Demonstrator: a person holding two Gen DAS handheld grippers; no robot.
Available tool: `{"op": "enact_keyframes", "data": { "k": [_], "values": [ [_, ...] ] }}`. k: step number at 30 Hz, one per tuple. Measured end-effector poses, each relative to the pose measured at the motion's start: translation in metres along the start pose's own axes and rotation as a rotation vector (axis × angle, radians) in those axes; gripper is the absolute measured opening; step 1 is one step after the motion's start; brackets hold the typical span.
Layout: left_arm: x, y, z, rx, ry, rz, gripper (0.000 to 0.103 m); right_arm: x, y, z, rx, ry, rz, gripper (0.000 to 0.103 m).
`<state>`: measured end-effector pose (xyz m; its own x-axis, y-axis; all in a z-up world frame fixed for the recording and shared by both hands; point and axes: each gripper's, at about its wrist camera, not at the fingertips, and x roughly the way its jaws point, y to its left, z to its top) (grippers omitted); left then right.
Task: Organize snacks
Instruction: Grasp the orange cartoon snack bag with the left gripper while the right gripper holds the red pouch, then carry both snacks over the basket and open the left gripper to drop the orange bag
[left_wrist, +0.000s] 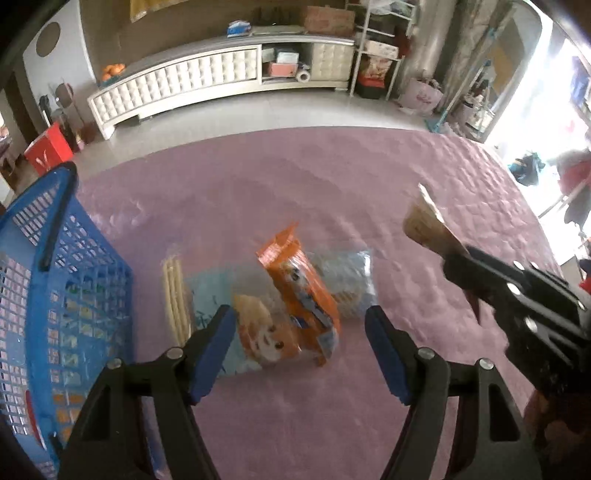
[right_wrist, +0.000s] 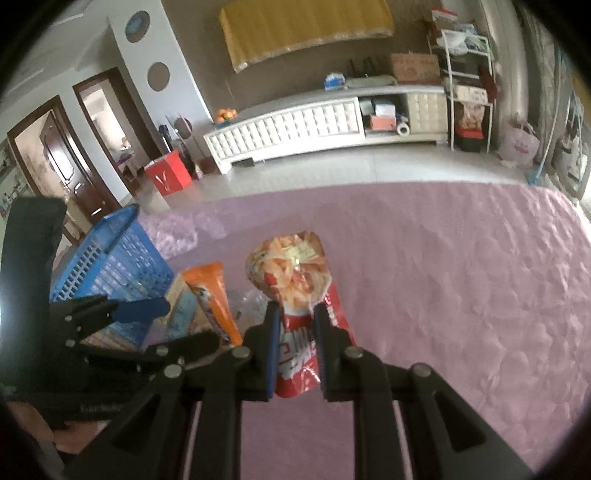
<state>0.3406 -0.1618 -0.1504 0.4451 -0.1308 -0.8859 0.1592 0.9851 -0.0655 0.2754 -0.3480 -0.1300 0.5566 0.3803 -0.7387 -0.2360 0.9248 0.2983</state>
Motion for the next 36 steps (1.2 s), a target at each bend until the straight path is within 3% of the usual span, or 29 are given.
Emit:
{"op": "enact_keyframes", "data": {
  "k": [5, 7, 9, 14, 20, 27, 36],
  "values": [
    [0.014, 0.002, 0.013, -0.005, 0.004, 0.008, 0.068, -0.001, -0.005, -0.001, 0.01, 0.01, -0.004, 0.021],
    [0.02, -0.002, 0.017, 0.006, 0.007, 0.004, 0.057, -0.002, -0.003, -0.003, -0.008, 0.016, -0.013, 0.021],
    [0.023, -0.003, 0.018, 0.009, 0.011, -0.004, 0.027, -0.002, -0.003, -0.004, -0.005, 0.022, -0.018, 0.021],
    [0.018, -0.005, 0.013, 0.023, -0.012, -0.037, 0.016, -0.001, -0.008, -0.003, 0.014, 0.031, -0.021, 0.021],
    [-0.014, -0.008, 0.005, 0.041, -0.079, -0.07, 0.014, -0.005, -0.002, -0.002, 0.029, 0.027, -0.008, 0.021],
    [-0.079, -0.005, -0.001, 0.063, -0.181, -0.117, 0.014, -0.035, 0.037, 0.009, -0.062, -0.01, -0.024, 0.021],
    [-0.192, 0.051, -0.012, 0.078, -0.314, -0.087, 0.014, -0.084, 0.111, 0.033, -0.149, -0.081, 0.032, 0.021]
  ]
}}
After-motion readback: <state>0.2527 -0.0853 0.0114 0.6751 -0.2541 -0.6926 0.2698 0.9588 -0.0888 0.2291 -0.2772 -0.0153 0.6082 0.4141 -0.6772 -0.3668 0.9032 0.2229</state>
